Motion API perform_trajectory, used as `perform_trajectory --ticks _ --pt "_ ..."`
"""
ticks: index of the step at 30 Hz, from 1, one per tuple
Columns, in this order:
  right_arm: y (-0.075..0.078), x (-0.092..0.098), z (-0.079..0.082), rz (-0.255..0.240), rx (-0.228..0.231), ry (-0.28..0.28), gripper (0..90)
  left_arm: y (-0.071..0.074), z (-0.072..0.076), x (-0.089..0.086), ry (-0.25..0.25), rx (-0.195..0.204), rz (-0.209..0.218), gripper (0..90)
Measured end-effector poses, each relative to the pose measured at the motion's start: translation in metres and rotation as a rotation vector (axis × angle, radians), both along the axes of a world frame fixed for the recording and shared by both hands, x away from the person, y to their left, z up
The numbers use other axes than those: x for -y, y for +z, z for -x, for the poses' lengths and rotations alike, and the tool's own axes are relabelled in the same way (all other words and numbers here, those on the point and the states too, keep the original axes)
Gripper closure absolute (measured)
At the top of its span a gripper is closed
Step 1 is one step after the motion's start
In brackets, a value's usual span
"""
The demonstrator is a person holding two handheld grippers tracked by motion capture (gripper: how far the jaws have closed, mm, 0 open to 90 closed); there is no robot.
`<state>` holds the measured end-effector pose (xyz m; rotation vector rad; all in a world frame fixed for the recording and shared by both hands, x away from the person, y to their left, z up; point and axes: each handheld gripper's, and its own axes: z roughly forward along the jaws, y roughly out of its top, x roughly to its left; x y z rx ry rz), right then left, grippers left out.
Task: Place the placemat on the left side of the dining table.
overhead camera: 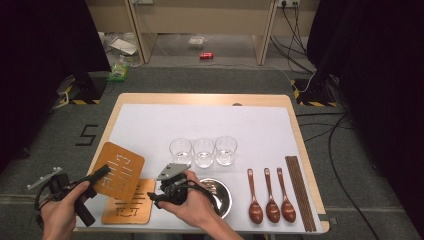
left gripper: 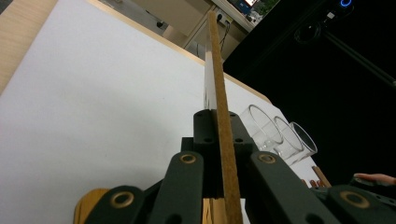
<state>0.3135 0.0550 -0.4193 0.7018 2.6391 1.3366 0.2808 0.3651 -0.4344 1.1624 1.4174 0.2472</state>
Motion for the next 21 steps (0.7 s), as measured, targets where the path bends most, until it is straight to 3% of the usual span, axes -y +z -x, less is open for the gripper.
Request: perform_trajectory --ticks 6,21 --pt "0.006 0.015 -0.006 -0.002 0.016 -0.029 40.3 0.001 -0.011 -0.001 0.022 0.014 0.004 85.9" --pt "0.017 0.044 -0.018 -0.018 0.039 -0.082 40.4 0.006 -0.038 0.0 0.043 0.004 -0.011 85.9"
